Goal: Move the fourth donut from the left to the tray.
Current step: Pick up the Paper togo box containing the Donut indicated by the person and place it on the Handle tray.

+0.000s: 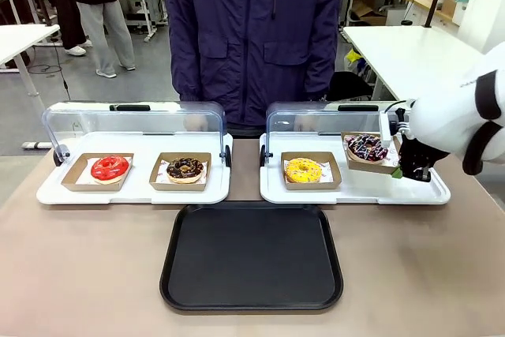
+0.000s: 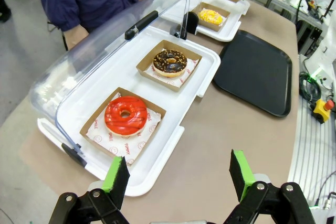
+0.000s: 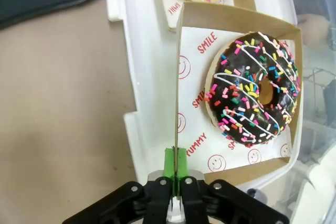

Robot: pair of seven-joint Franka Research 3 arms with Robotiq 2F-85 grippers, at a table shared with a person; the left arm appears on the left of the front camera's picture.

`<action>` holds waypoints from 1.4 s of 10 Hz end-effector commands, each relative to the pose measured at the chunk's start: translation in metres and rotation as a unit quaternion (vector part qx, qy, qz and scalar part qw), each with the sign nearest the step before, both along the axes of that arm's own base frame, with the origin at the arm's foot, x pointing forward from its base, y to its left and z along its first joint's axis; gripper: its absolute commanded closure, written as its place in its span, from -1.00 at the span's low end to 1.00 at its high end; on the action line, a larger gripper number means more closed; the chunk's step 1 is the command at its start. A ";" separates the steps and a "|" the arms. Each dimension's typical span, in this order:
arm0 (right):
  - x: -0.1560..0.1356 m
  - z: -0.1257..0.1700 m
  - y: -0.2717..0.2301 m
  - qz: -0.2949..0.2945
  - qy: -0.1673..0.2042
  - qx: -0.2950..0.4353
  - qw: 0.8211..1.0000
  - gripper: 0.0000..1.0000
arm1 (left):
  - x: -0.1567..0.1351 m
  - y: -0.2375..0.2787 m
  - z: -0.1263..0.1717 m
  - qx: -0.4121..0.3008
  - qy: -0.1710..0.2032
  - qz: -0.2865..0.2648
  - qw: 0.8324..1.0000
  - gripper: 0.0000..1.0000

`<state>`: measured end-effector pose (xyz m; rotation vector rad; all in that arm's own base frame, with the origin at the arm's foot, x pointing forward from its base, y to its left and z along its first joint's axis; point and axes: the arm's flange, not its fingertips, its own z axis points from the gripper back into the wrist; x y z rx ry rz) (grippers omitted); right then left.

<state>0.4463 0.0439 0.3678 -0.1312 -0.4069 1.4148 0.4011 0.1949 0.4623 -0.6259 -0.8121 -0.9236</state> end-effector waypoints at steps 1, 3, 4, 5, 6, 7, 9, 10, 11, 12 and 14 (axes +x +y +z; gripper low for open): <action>-0.027 0.019 0.026 -0.032 -0.001 -0.015 0.999 0.96 | 0.000 0.000 0.001 -0.006 -0.011 -0.006 1.000 -1.00; -0.065 0.033 0.056 -0.035 -0.001 -0.028 0.999 0.96 | 0.000 0.000 0.001 -0.006 -0.011 -0.006 1.000 -1.00; -0.077 0.035 0.074 -0.036 -0.006 -0.038 0.999 0.96 | 0.000 0.000 0.001 -0.006 -0.011 -0.006 1.000 -1.00; -0.089 0.034 0.094 -0.038 -0.005 -0.048 0.998 0.96 | 0.000 0.000 0.001 -0.006 -0.011 -0.006 1.000 -1.00; -0.100 0.029 0.115 -0.038 0.002 -0.057 0.998 0.96 | 0.000 0.000 0.001 -0.006 -0.011 -0.006 1.000 -1.00; -0.109 0.024 0.133 -0.028 0.005 -0.059 0.998 0.96 | 0.000 0.000 0.001 -0.006 -0.011 -0.006 1.000 -1.00; -0.126 0.010 0.164 -0.011 0.008 -0.056 0.998 0.96 | 0.000 0.000 0.001 -0.006 -0.011 -0.006 1.000 -1.00; -0.138 0.000 0.180 0.004 0.018 -0.048 0.999 0.96 | 0.000 0.000 0.001 -0.006 -0.011 -0.006 1.000 -1.00; -0.148 -0.009 0.191 0.011 0.018 -0.046 0.999 0.96 | 0.000 0.000 0.001 -0.006 -0.011 -0.006 1.000 -1.00; -0.157 -0.018 0.201 0.018 0.017 -0.041 0.999 0.96 | 0.000 0.000 0.001 -0.006 -0.011 -0.006 1.000 -1.00; -0.173 -0.039 0.223 0.035 0.023 -0.030 0.999 0.96 | 0.000 0.000 0.001 -0.006 -0.011 -0.006 1.000 -1.00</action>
